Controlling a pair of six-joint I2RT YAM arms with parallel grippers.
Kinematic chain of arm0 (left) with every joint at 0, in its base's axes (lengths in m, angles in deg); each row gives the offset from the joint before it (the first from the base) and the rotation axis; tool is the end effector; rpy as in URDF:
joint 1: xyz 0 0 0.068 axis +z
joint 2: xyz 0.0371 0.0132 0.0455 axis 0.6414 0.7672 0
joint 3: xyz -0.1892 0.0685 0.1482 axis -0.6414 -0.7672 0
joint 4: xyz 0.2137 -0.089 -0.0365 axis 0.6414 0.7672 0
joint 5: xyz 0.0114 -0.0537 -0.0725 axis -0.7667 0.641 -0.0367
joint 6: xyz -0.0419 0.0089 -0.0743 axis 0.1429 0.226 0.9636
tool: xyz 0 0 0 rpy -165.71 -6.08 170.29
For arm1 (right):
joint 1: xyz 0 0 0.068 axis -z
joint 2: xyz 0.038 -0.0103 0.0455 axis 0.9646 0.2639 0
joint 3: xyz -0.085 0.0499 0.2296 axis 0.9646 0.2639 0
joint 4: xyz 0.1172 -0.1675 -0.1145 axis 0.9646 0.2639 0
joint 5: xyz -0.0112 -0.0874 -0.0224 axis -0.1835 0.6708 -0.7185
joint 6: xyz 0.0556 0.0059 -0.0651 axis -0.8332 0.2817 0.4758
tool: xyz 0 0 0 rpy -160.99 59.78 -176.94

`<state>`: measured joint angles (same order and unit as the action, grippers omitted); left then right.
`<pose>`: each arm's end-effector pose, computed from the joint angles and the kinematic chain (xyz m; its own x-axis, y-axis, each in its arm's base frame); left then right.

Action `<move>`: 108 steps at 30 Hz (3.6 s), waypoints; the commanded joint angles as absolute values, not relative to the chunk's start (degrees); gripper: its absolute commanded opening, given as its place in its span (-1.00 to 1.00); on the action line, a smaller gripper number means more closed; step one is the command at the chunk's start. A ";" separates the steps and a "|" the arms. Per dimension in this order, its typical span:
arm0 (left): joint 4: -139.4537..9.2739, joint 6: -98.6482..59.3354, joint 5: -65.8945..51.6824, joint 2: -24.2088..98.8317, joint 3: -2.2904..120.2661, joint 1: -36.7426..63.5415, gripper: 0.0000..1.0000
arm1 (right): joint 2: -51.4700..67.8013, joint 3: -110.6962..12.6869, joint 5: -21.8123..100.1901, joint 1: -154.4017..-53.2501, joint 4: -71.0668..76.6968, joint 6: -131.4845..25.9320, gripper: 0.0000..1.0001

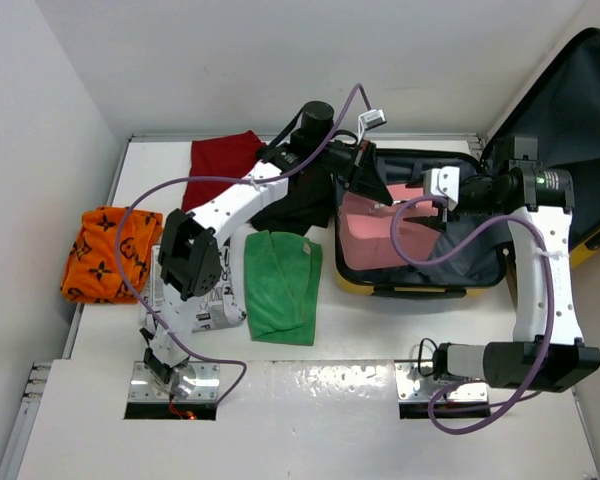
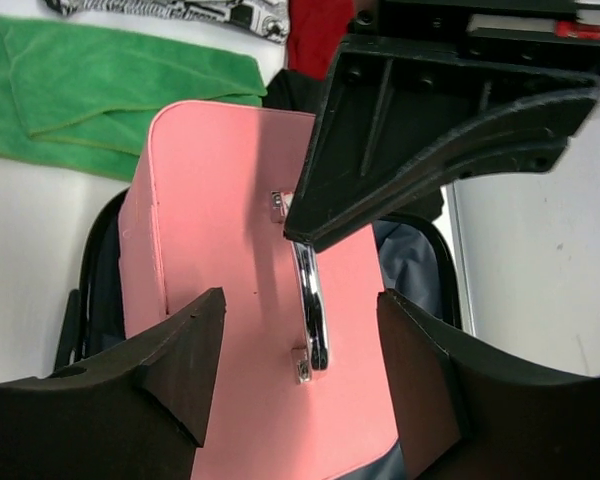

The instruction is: Pack the luggage

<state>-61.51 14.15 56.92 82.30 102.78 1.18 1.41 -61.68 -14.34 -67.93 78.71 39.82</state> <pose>0.3122 -0.3425 0.3538 -0.7181 0.2981 -0.6288 0.5958 -0.2037 -0.7769 0.2073 0.0422 0.3571 0.2791 -0.5174 -0.8089 -0.9038 0.1429 -0.4033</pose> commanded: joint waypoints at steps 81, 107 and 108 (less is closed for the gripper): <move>-72.39 10.42 16.53 59.46 79.89 29.18 1.00 | 1.88 -34.98 29.17 -47.98 23.93 -47.37 -1.00; -67.38 6.21 13.72 62.28 83.41 26.45 1.00 | 2.93 -29.97 59.66 -66.96 29.99 -32.34 -1.00; -67.38 6.21 13.72 62.28 83.41 26.45 1.00 | 3.11 -30.23 58.97 -66.96 31.82 -32.51 -1.00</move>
